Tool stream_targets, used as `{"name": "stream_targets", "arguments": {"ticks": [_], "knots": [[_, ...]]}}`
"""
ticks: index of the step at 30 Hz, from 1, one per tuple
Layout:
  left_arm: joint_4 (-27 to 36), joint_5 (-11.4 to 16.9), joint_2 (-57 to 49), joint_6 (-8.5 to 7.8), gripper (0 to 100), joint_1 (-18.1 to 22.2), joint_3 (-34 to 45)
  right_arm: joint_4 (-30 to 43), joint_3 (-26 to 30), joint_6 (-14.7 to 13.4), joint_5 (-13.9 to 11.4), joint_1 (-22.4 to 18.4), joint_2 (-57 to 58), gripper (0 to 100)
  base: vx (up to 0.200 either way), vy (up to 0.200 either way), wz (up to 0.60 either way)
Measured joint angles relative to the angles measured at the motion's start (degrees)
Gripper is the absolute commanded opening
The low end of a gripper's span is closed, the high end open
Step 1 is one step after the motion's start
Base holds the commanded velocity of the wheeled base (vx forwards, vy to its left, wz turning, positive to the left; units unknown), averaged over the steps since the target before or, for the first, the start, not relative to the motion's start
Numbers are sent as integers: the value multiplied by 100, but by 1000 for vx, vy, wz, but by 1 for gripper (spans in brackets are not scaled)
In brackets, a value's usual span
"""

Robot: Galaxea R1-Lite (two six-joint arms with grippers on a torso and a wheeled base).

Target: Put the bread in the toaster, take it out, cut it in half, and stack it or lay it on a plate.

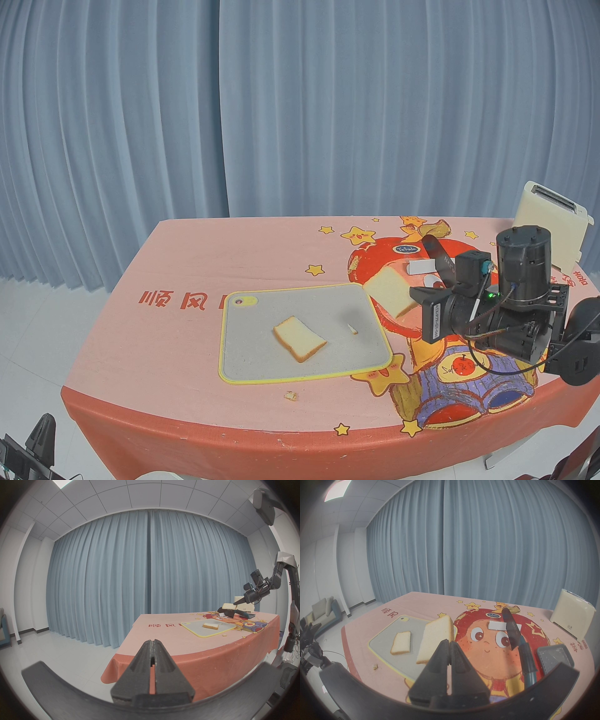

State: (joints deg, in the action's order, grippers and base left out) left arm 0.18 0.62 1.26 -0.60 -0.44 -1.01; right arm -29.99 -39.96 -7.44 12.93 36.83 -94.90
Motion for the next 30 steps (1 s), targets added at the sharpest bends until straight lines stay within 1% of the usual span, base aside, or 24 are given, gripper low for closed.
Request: {"name": "stream_targets", "arguments": {"ticks": [4, 9, 16, 30], "knots": [[0, -2, 0, 0, 0, 0, 0, 5, 232, -115, 12, 10, 163, 0, 0, 0, 0], [0, -2, 0, 0, 0, 0, 0, 0, 408, -123, 99, 84, 273, 0, 0, 0, 0], [0, -5, 0, 0, 0, 0, 0, 2, 595, -121, 145, 107, 458, 0, 0, 0, 0], [0, -9, 0, 6, 0, 0, 0, 2, 714, -110, 154, 162, 703, 0, 0, 0, 0]]}}
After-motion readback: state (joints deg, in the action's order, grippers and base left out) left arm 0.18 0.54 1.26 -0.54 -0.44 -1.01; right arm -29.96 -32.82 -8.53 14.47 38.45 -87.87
